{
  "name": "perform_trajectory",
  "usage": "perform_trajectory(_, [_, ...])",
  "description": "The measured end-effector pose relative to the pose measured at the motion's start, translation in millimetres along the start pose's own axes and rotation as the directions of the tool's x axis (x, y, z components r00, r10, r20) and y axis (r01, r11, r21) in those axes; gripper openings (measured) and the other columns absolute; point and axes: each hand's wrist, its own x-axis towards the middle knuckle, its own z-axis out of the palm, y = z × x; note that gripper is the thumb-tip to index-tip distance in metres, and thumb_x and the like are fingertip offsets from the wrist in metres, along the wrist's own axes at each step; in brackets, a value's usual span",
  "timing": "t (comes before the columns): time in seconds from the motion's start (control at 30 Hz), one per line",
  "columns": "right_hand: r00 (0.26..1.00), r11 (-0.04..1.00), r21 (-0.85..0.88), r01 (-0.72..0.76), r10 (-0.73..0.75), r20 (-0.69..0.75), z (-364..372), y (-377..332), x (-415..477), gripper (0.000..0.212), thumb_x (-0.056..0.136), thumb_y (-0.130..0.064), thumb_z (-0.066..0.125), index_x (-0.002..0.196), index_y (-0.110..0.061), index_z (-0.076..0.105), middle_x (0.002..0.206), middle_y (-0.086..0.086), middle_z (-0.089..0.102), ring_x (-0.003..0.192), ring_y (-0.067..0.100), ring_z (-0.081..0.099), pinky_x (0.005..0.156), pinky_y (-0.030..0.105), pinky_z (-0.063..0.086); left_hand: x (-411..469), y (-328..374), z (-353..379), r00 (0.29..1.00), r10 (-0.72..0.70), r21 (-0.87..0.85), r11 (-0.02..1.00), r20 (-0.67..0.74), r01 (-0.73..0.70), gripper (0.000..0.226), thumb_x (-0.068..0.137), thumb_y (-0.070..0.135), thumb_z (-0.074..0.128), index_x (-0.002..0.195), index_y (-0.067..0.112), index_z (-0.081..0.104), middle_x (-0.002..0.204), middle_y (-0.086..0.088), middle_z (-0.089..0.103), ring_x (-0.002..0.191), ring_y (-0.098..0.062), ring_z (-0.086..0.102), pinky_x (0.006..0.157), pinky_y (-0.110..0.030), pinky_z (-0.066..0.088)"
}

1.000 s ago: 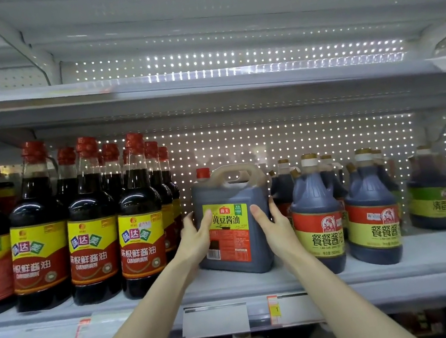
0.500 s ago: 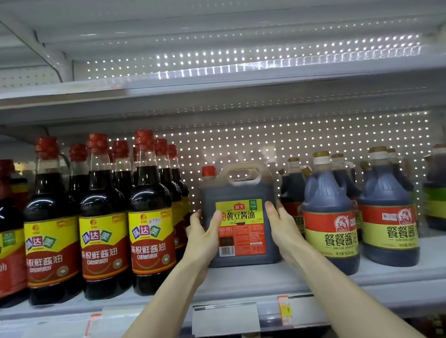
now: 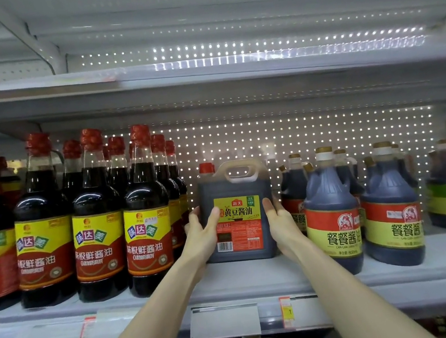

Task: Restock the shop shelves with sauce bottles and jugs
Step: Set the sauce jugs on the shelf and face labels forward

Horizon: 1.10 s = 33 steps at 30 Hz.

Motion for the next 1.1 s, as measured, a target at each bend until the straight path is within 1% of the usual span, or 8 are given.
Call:
perform_trajectory(0.13, [1.0, 1.0, -0.029, -0.011, 0.01, -0.016, 0.2, 2.6, 5.5, 0.05, 0.102, -0.047, 0.03, 0.149, -0.034, 0.025, 0.131, 0.007, 0.057, 0.115, 0.028, 0.057, 0.1, 0.048, 0.046, 1.7, -3.6, 0.1, 1.0, -0.004, 0.009, 1.0, -0.001, 0.004, 0.105, 0.048, 0.092, 0.05, 0.139, 0.049, 0.021, 0.149, 0.002, 0.035, 0.13, -0.023, 0.045, 0.106, -0.054, 0.038])
perform_trajectory(0.27, [1.0, 1.0, -0.025, -0.006, 0.006, -0.012, 0.1, 1.0, 5.3, 0.047, 0.103, -0.044, 0.028, 0.15, -0.035, 0.025, 0.132, 0.007, 0.056, 0.113, 0.026, 0.057, 0.087, 0.037, 0.047, 8.2, -11.5, -1.0, 1.0, 0.01, 0.03, 0.999, -0.012, -0.01, 0.11, 0.04, 0.099, 0.049, 0.136, 0.051, 0.024, 0.147, 0.002, 0.038, 0.131, -0.023, 0.044, 0.105, -0.054, 0.038])
perform_trajectory(0.43, [1.0, 1.0, -0.029, -0.003, 0.003, -0.008, -0.9, 2.3, 5.9, 0.048, 0.103, -0.044, 0.028, 0.15, -0.033, 0.024, 0.134, 0.007, 0.055, 0.106, 0.022, 0.056, 0.082, 0.033, 0.044, 11.5, -16.3, -0.7, 1.0, 0.021, 0.023, 1.0, -0.015, -0.021, 0.105, 0.04, 0.099, 0.049, 0.133, 0.054, 0.027, 0.149, 0.001, 0.038, 0.133, -0.023, 0.043, 0.106, -0.053, 0.038])
perform_trajectory(0.73, [1.0, 0.999, -0.037, 0.014, -0.014, -0.009, -0.3, 2.8, 4.6, 0.049, 0.103, -0.043, 0.028, 0.151, -0.032, 0.022, 0.137, 0.007, 0.053, 0.122, 0.028, 0.052, 0.103, 0.042, 0.042, -0.1, -5.5, -1.0, 0.999, 0.048, 0.078, 0.996, -0.01, -0.047, 0.109, 0.049, 0.09, 0.045, 0.143, 0.042, 0.021, 0.151, -0.002, 0.033, 0.134, -0.023, 0.041, 0.108, -0.054, 0.036])
perform_trajectory(0.87, [1.0, 0.996, -0.085, 0.009, -0.01, -0.008, -1.6, -2.3, 0.8, 0.049, 0.103, -0.043, 0.028, 0.15, -0.029, 0.025, 0.137, 0.007, 0.053, 0.123, 0.029, 0.051, 0.105, 0.045, 0.041, 3.9, -5.9, -4.4, 1.0, 0.025, 0.077, 0.997, -0.016, -0.023, 0.111, 0.044, 0.096, 0.046, 0.139, 0.045, 0.024, 0.147, -0.003, 0.04, 0.13, -0.025, 0.045, 0.106, -0.052, 0.038])
perform_trajectory(0.93, [1.0, 0.994, -0.105, 0.026, -0.027, -0.006, -3.2, -4.4, -3.9, 0.048, 0.104, -0.04, 0.03, 0.15, -0.028, 0.026, 0.135, 0.007, 0.054, 0.12, 0.027, 0.053, 0.104, 0.045, 0.043, -3.1, 2.1, -4.2, 1.0, 0.02, 0.072, 0.997, -0.02, -0.018, 0.103, 0.056, 0.087, 0.048, 0.143, 0.037, 0.024, 0.145, -0.004, 0.042, 0.13, -0.024, 0.045, 0.107, -0.051, 0.039])
perform_trajectory(1.03, [0.998, 0.991, -0.121, 0.055, -0.056, 0.001, -3.7, -5.5, -17.6, 0.047, 0.104, -0.035, 0.034, 0.149, -0.027, 0.027, 0.134, 0.006, 0.054, 0.112, 0.022, 0.056, 0.099, 0.043, 0.047, -16.2, 11.2, -2.7, 0.998, 0.047, 0.069, 0.997, -0.035, -0.045, 0.071, 0.09, 0.059, 0.048, 0.147, 0.023, 0.026, 0.145, -0.005, 0.039, 0.127, -0.024, 0.047, 0.104, -0.045, 0.043])
perform_trajectory(1.1, [0.998, 0.989, -0.129, 0.068, -0.068, 0.007, -5.4, -6.8, -27.4, 0.048, 0.103, -0.036, 0.038, 0.148, -0.025, 0.03, 0.134, 0.006, 0.055, 0.114, 0.022, 0.056, 0.1, 0.045, 0.047, -22.5, 12.9, -3.3, 0.997, 0.062, 0.09, 0.994, -0.04, -0.058, 0.063, 0.094, 0.051, 0.047, 0.146, 0.02, 0.028, 0.145, -0.007, 0.04, 0.124, -0.023, 0.049, 0.102, -0.044, 0.045])
